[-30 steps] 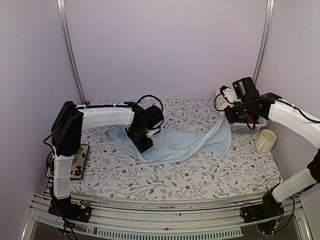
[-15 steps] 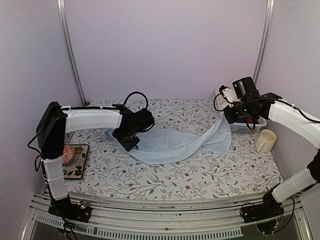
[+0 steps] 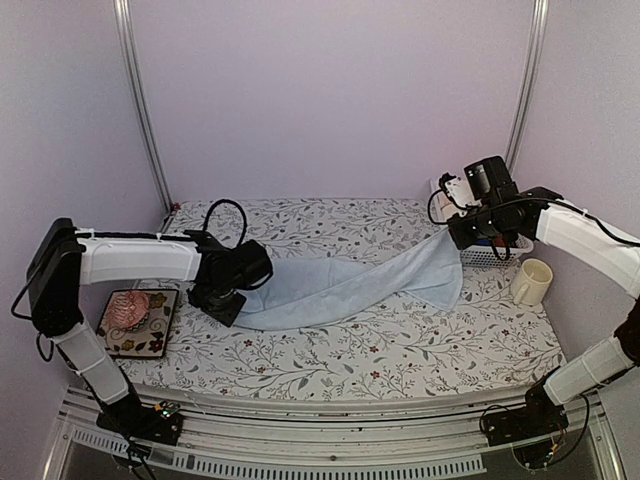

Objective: Roll the towels
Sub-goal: Adjust the towel at the center of the board.

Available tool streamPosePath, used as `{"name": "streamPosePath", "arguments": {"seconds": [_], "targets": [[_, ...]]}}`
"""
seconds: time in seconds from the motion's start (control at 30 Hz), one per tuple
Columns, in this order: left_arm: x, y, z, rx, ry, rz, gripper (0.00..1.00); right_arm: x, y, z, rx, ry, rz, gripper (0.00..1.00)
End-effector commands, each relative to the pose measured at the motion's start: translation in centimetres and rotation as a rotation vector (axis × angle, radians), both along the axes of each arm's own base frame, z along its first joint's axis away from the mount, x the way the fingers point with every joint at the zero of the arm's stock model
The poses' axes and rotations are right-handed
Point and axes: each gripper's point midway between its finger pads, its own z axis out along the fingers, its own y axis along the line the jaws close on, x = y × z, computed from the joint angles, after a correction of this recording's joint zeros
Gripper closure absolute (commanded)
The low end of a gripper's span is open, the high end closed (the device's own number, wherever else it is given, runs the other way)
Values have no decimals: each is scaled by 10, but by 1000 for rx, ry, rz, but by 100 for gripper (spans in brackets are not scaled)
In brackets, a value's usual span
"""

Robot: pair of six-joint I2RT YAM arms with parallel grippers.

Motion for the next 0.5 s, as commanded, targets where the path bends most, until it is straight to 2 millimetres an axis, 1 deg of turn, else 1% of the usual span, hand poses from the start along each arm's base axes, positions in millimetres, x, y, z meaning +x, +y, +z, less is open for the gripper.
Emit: {"name": "streamPosePath", "arguments": {"seconds": [0.0, 0.1, 0.17, 0.23, 0.33, 0.37, 0.4, 0.47], "targets": [[-9, 13, 15, -177, -83, 171, 44, -4, -15, -16, -37, 32, -64, 98], [-20, 21, 10, -228, -76, 226, 42, -5, -20, -17, -41, 38, -83, 98], [-29, 21, 2, -267, -51, 248, 37, -7, -22, -17, -42, 42, -92, 98], [-41, 16, -8, -329, -3, 264, 24, -8, -22, -16, -37, 40, -95, 98], [-56, 10, -18, -402, 55, 280, 11, -12, -23, -16, -34, 45, -94, 98], [-59, 7, -17, -431, 64, 274, 5, -13, -24, -15, -34, 47, -93, 98], [-60, 4, -14, -454, 65, 266, 4, -15, -24, -16, -37, 50, -93, 98], [-55, -4, 0, -503, 41, 220, 3, -18, -26, -17, -41, 59, -94, 98]]}}
